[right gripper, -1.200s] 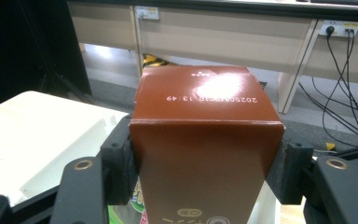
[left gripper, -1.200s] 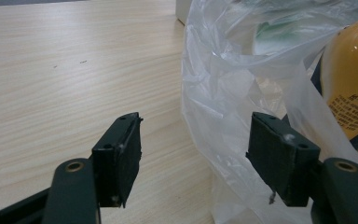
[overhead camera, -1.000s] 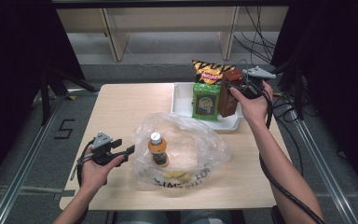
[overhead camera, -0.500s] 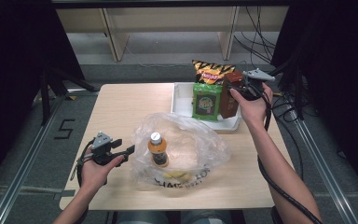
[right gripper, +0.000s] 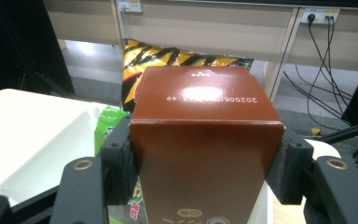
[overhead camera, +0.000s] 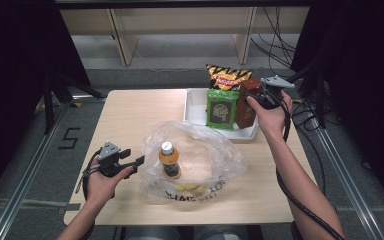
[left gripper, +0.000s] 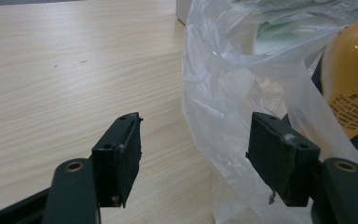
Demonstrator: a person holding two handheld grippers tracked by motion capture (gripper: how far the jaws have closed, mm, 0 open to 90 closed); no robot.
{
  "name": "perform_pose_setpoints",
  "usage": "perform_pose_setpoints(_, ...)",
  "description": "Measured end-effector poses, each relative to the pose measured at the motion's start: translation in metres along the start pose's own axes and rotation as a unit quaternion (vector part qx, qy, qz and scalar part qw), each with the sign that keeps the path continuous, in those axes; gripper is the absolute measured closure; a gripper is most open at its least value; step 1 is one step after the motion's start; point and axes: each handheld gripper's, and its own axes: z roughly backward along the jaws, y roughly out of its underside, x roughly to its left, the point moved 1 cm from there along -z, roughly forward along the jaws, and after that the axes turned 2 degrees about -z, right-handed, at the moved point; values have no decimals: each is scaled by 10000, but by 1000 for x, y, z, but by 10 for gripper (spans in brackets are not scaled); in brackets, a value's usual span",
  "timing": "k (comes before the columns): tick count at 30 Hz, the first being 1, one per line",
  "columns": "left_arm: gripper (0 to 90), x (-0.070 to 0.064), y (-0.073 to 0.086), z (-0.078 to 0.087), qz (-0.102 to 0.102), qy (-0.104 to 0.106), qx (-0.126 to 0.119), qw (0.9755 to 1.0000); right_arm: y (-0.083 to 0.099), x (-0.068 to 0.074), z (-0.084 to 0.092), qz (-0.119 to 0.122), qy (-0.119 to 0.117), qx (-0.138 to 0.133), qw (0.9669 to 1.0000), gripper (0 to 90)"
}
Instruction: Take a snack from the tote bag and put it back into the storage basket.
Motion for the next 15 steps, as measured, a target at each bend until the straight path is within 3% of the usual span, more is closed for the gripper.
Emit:
perform_pose_setpoints(9,341,0,0,0,-14,12,-2,10000,4,0,0,-98,58,80,9999,387)
perform_pose_setpoints(10,341,0,0,0,-14,14,-2,10000,4,-3,-1,60,43,34,10000,387)
perform_pose_setpoints(12,341,0,0,0,-20,14,2,10000,5,-3,-1,8,28,62,10000,387)
perform_pose_setpoints(13,342,0,0,0,-21,13,4,10000,6,0,-1,-135,79,108,9998,386)
perform_pose_setpoints(15,341,0,0,0,-20,14,3,10000,7,-1,-2,-108,56,93,9999,387)
